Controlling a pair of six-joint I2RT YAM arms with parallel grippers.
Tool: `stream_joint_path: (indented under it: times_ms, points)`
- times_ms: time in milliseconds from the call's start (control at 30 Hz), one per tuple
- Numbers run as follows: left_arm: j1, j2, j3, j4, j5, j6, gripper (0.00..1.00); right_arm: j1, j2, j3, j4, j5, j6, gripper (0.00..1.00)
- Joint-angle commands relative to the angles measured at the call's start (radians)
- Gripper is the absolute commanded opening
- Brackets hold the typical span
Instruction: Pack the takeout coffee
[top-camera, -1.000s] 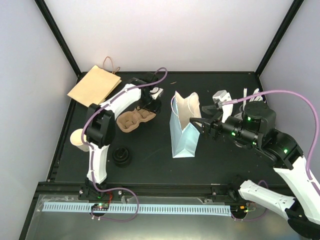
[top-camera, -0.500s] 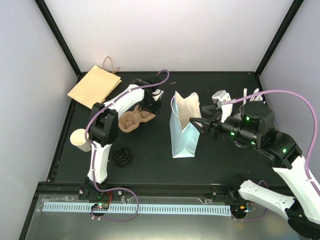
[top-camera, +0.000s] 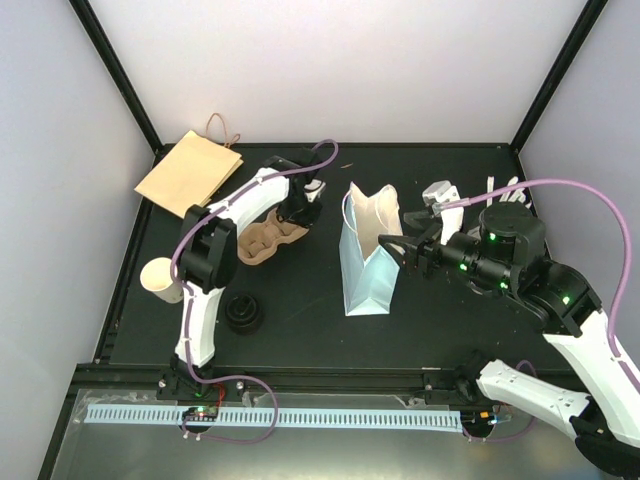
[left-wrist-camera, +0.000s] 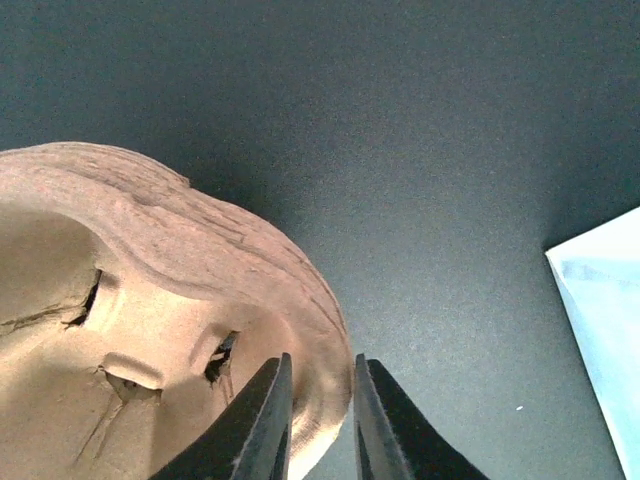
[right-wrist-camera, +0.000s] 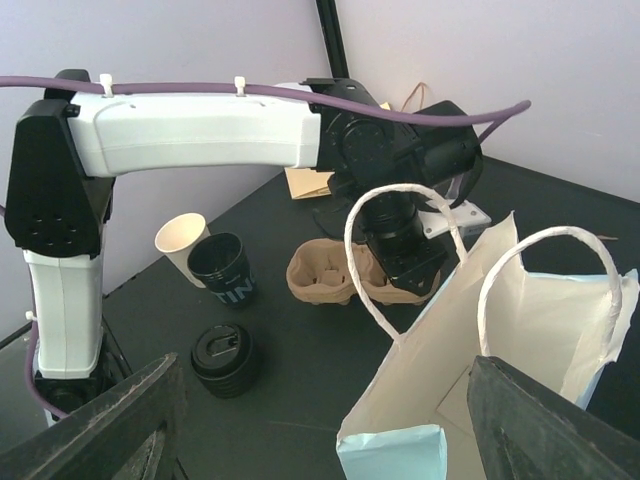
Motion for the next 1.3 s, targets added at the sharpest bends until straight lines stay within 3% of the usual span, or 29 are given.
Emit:
stream_joint_path:
  times_ms: [0,433,1267]
  points:
    - [-0.008,-0.070,0.039,-0.032,-0.030,-0.007,0.16,0.005,0.000,-0.014,0.016,0.004,-0.002,0.79]
    - [-0.008,-0.101,0.037,-0.051,-0.066,-0.025,0.06,0.006,-0.009,-0.025,0.012,0.004,0.003,0.79]
    - [-0.010,-0.414,0.041,-0.191,-0.135,-0.038,0.05,0.006,-0.020,-0.037,0.023,0.005,0.012,0.79]
